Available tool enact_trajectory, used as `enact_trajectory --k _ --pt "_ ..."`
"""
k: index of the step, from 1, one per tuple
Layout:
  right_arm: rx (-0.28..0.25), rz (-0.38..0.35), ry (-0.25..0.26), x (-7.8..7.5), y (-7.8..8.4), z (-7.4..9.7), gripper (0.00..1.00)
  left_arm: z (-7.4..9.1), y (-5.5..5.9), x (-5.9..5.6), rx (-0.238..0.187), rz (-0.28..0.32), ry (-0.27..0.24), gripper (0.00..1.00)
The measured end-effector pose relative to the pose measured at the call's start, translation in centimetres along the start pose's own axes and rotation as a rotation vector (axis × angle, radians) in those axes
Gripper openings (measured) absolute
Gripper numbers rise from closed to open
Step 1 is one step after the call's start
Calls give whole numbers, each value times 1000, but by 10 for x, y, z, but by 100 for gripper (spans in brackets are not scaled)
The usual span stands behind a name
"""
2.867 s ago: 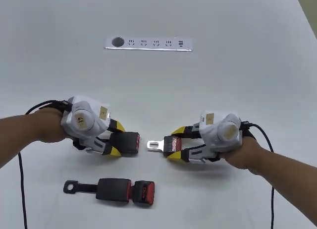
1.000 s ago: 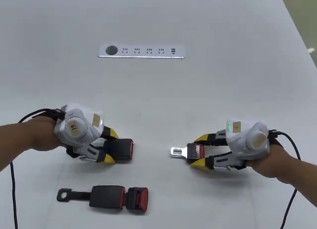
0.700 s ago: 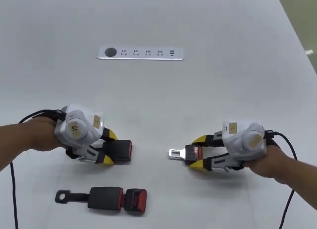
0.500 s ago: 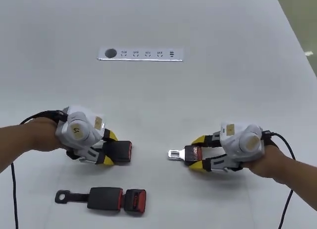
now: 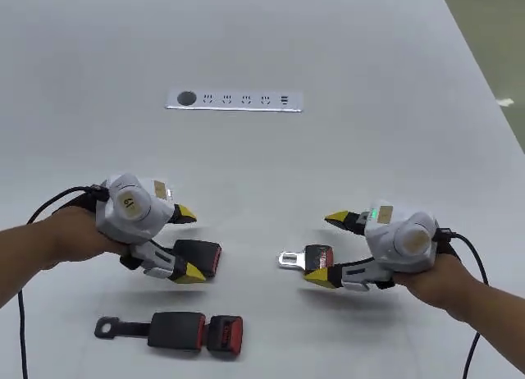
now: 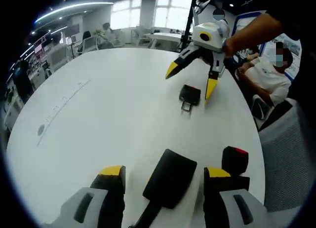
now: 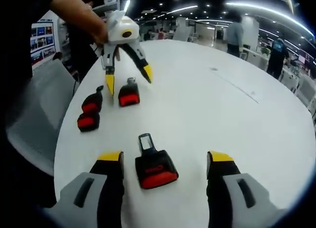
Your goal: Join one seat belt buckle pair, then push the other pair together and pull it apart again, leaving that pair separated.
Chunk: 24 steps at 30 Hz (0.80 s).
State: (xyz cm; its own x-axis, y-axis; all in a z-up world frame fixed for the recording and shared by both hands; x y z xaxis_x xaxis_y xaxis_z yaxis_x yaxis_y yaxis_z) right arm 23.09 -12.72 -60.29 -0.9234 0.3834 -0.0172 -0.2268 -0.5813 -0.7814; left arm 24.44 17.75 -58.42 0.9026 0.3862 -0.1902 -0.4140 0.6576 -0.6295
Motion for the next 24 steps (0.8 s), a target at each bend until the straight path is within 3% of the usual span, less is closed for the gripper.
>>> enact_trajectory --k 2,5,8,11,15,21,24 --pt "7 1 20 3 2 0 78 3 5 3 -23 19 -46 67" --pt "-5 -19 61 9 2 1 83 11 9 2 -89 65 -103 74" --pt "-14 -32 87 19 0 3 85 17 12 -4 -146 136 -117 78" --pt "-15 -43 118 25 -2 4 86 23 20 -4 -167 176 -169 81" --pt "-56 -96 192 31 -10 9 88 35 20 -11 -226 237 -239 84" --pt "-107 -134 291 43 -23 16 93 49 26 -21 -277 307 -281 92" --pt "-121 -147 309 49 -27 17 96 55 31 -23 -322 334 -309 92"
Point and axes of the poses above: the centre of the closed fingertips' face, and the gripper's own axes: z roughly backward along the fingers, x roughly to its left, y roughly out of its underside, the point moved 10 cm from there along z, roughly backward along the fingers, and after that the axes turned 6 degrees about z, right-handed, at the moved point
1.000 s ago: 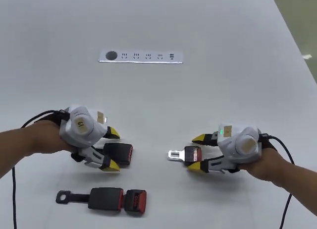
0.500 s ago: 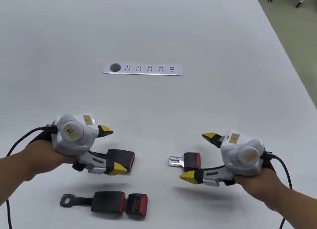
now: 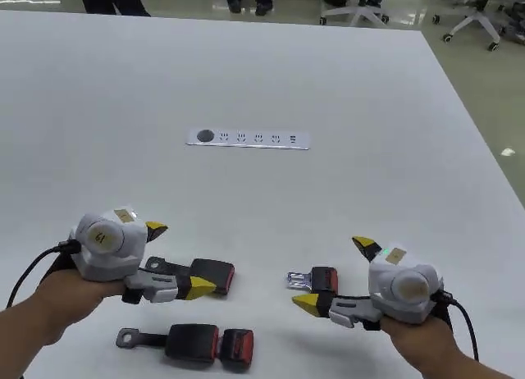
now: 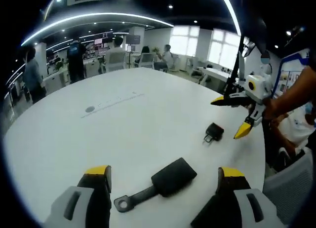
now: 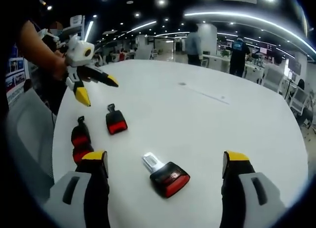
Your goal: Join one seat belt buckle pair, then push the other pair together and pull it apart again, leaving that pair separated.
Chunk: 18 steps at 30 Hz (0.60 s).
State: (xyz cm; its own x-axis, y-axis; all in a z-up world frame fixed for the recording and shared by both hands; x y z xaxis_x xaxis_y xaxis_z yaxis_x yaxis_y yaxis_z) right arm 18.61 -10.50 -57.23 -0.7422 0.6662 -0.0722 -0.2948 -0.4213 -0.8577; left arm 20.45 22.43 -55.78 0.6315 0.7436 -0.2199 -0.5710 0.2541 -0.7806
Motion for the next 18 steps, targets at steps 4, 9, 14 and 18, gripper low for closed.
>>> enact_trajectory --k 4,9,14,18 --pt "-10 -16 16 4 -2 3 96 14 2 -4 -32 2 -28 97" --pt "-29 -10 39 14 -4 14 99 31 11 -1 -76 33 -56 99" --pt "-40 -15 66 21 -4 26 100 49 18 -6 -111 70 -71 100" --pt "-42 -31 95 26 -1 35 100 63 27 -13 -131 91 -88 100"
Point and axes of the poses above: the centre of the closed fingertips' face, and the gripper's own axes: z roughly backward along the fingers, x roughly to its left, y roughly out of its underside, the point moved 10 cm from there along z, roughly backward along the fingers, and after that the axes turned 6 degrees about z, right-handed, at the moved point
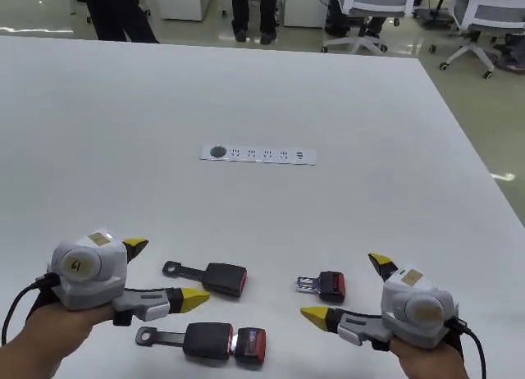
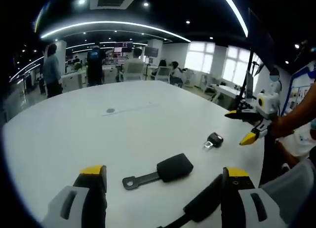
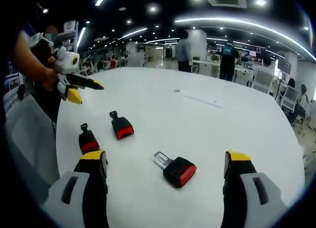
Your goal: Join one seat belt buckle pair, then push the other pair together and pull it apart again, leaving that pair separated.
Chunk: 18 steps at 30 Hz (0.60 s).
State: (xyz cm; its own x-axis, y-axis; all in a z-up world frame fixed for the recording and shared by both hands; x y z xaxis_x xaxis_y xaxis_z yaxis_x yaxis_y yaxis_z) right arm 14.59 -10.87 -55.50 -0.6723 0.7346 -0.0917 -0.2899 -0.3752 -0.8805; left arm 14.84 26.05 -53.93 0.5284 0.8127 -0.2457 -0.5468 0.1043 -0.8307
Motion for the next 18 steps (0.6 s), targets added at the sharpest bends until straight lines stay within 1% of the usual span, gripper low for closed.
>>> enact_trajectory --k 2,4,5,7,9,11,13,16,18 --pt "1 -7 13 2 2 4 100 8 4 -1 -5 9 -8 100" --pt "-5 -22 26 10 4 12 100 15 7 -3 -25 13 -15 100" --pt "-7 -20 31 12 5 15 100 19 9 -6 -30 20 -18 100" --pt "-5 -22 42 14 8 20 100 27 12 -6 -35 18 -28 100" --pt "-10 -34 54 18 10 26 100 33 15 -6 -45 14 -29 100" --pt "-16 -39 64 21 11 31 100 41 17 -2 -54 6 -31 100" --pt "-15 -43 74 25 13 36 100 48 19 -3 -66 1 -35 100" --pt "-26 -46 91 31 14 46 100 59 23 2 -92 25 -45 100" --pt "-18 -37 92 34 18 50 100 62 25 3 -93 31 -45 100"
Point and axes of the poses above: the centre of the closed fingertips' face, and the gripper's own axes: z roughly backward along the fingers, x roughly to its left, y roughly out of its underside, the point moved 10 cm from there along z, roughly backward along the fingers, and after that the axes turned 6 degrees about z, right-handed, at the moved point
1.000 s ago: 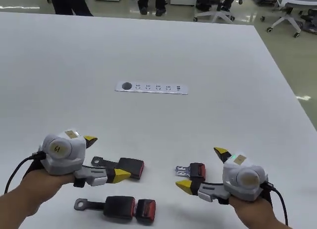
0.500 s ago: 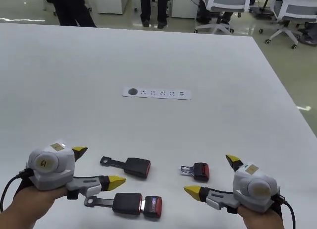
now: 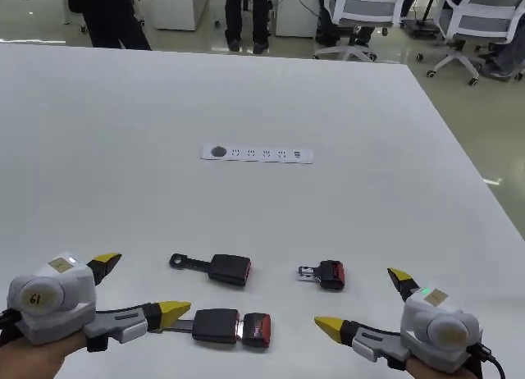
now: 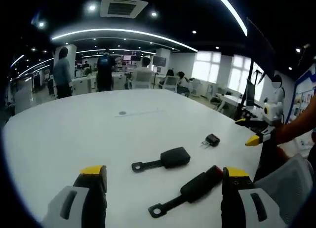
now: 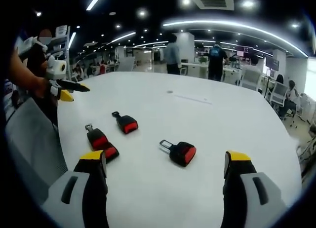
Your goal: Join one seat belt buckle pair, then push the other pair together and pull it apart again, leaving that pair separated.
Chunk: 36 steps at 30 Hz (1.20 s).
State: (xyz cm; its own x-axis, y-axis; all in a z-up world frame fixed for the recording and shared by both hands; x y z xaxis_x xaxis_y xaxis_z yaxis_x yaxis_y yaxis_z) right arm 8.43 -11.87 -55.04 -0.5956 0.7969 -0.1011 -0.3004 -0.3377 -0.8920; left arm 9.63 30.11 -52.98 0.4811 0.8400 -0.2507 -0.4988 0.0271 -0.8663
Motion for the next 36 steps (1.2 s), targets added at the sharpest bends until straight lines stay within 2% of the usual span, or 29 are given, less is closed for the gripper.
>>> enact_trajectory --k 2,4,7,13,15,17,19,22,27,31,36 --pt "5 12 -2 2 2 5 100 5 1 -3 -2 10 14 100" --pt "7 23 -1 2 4 9 100 10 2 -4 8 2 25 100" --pt "17 45 -9 2 7 15 100 20 4 -4 0 -13 37 100" --pt "19 89 -12 -1 5 21 100 28 6 -11 43 -66 69 100" --pt "19 94 -13 -2 5 22 100 31 7 -11 53 -86 73 100" --pt "15 107 -12 -4 4 23 100 34 7 -8 59 -87 72 100" --pt "18 110 -13 -5 5 24 100 36 5 -10 56 -84 72 100" --pt "19 121 -10 -6 3 27 100 43 6 -5 62 -96 75 100" --pt "22 130 -7 -7 2 28 100 45 6 -3 51 -90 67 100" --pt "28 134 -12 -5 4 27 100 46 4 -8 47 -89 67 100" --pt "29 127 -8 0 3 27 100 46 5 -8 48 -84 71 100"
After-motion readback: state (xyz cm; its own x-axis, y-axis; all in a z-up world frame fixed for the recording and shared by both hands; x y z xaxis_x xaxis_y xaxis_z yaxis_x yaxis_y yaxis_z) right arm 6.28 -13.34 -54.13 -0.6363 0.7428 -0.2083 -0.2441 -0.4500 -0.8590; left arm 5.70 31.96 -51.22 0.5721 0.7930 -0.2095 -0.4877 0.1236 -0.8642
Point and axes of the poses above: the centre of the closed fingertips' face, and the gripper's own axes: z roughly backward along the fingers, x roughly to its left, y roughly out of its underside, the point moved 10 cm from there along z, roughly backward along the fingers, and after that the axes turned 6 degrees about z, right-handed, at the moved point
